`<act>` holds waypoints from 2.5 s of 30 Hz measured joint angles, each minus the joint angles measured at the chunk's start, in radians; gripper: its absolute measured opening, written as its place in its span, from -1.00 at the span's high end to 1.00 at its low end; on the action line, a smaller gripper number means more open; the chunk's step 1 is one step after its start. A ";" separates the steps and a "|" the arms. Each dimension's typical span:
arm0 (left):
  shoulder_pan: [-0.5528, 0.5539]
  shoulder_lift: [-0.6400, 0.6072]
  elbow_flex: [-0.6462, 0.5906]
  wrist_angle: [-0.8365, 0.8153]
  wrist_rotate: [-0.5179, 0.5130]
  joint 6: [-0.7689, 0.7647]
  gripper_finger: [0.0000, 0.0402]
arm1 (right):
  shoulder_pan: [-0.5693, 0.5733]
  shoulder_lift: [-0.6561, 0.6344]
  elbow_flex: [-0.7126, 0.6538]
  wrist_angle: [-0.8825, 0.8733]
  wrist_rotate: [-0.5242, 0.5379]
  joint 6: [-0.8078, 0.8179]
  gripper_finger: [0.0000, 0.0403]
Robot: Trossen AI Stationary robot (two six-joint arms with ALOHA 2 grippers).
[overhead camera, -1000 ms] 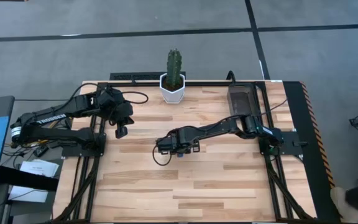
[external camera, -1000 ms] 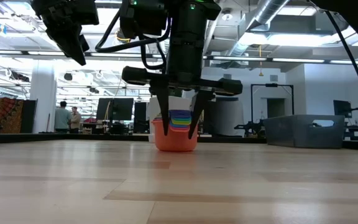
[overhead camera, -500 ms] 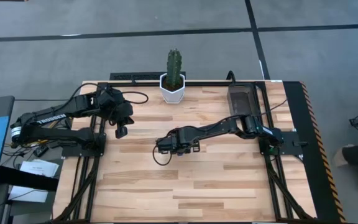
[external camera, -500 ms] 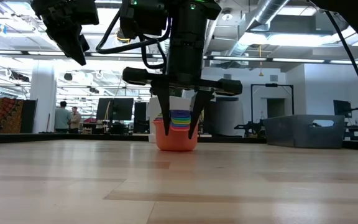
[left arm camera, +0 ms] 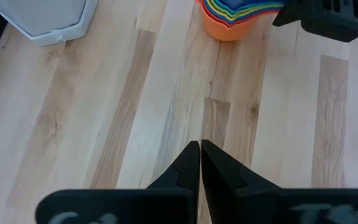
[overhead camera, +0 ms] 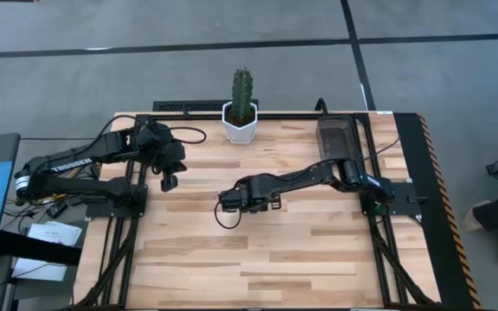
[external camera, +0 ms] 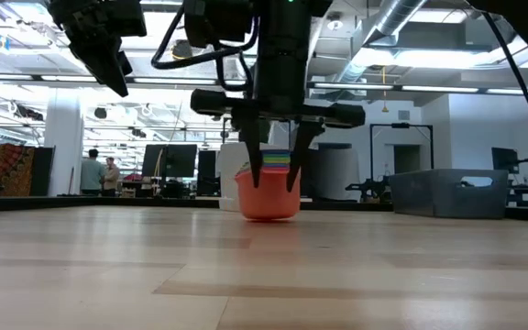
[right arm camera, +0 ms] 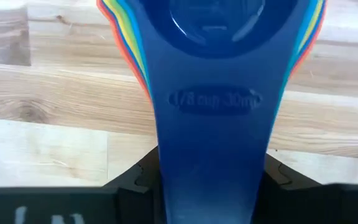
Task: Nest measuring cups in basket
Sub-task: Put the stacked measuring cups into the black bin
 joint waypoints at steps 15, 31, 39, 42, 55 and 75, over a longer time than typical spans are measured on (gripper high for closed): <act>0.000 0.000 0.000 0.000 -0.018 0.000 0.99 | -0.002 -0.035 -0.002 -0.052 0.026 -0.017 0.09; 0.000 0.000 0.000 0.000 -0.017 0.000 0.99 | 0.014 -0.033 -0.002 -0.063 -0.007 -0.003 -0.14; 0.000 0.000 0.000 0.000 -0.017 -0.002 0.99 | -0.025 -0.016 -0.002 -0.007 -0.010 -0.035 -0.23; 0.000 0.000 0.000 0.000 -0.017 -0.002 0.99 | -0.026 -0.018 -0.002 -0.016 -0.005 -0.035 -0.23; 0.000 0.000 0.000 0.000 -0.017 0.006 0.99 | -0.033 0.001 -0.001 -0.009 -0.018 -0.043 -0.08; 0.000 0.000 0.000 -0.001 -0.017 0.010 0.99 | -0.045 0.013 -0.002 0.004 -0.008 -0.039 -0.29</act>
